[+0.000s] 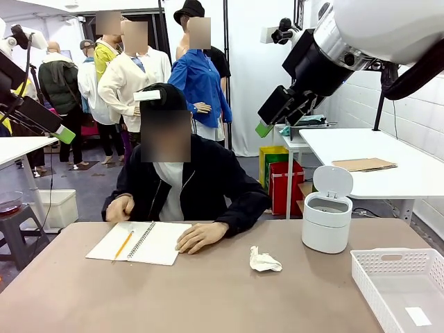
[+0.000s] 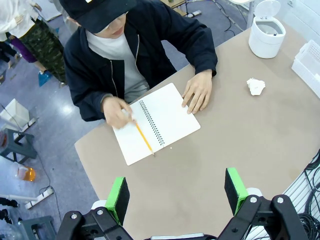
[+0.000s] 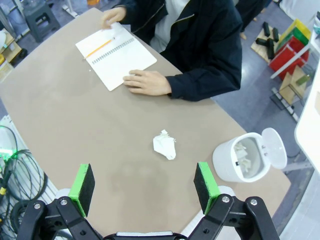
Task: Sort the paper based on its condition.
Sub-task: If a person hands you a paper, place it in the Organizing basket , and if it's crumpled, put it in the Trash can.
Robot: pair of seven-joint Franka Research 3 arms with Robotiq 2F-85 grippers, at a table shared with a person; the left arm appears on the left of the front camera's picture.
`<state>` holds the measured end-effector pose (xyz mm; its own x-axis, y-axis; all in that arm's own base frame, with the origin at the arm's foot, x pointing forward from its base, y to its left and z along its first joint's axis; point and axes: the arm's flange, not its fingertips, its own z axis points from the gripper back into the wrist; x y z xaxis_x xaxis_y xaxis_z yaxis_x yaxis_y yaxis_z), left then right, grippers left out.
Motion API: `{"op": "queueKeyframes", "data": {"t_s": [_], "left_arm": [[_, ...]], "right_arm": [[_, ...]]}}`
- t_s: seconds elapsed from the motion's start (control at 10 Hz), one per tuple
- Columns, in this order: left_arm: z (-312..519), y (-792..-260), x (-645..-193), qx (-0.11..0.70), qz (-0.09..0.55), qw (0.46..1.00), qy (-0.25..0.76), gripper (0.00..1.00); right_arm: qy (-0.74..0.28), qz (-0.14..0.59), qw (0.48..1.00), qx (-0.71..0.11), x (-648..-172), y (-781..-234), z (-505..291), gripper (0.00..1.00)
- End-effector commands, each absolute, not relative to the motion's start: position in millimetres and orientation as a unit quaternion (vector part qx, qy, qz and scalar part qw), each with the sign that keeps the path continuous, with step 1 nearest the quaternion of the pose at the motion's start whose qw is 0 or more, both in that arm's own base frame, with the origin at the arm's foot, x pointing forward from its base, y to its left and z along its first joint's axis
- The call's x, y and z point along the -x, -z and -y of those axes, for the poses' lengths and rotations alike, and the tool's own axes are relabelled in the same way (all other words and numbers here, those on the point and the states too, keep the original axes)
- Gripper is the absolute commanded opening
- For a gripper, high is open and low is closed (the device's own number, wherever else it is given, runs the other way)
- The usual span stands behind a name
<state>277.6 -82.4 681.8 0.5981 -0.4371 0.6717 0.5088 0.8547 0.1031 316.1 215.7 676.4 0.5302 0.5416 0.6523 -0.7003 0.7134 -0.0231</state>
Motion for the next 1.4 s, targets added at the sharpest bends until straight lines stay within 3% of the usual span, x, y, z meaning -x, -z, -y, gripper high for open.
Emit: {"op": "queueKeyframes", "data": {"t_s": [0.0, 0.2, 0.8, 1.3], "left_arm": [[80.5, -681.4, -278.3, 0.050, 0.361, 0.893, 0.263, 1.00], [80.5, -681.4, -278.3, 0.050, 0.361, 0.893, 0.263, 1.00], [80.5, -681.4, -278.3, 0.050, 0.361, 0.893, 0.263, 1.00], [80.5, -681.4, -278.3, 0.050, 0.361, 0.893, 0.263, 1.00]], "right_arm": [[-0.314, 0.301, 0.889, -0.143, -325.1, -675.2, -222.8, 1.00], [-0.240, 0.253, 0.926, -0.143, -356.8, -660.7, -233.3, 1.00], [-0.234, 0.099, 0.960, -0.118, -422.1, -553.6, -221.6, 1.00], [-0.341, -0.002, 0.936, -0.091, -472.0, -466.5, -224.4, 1.00]]}}
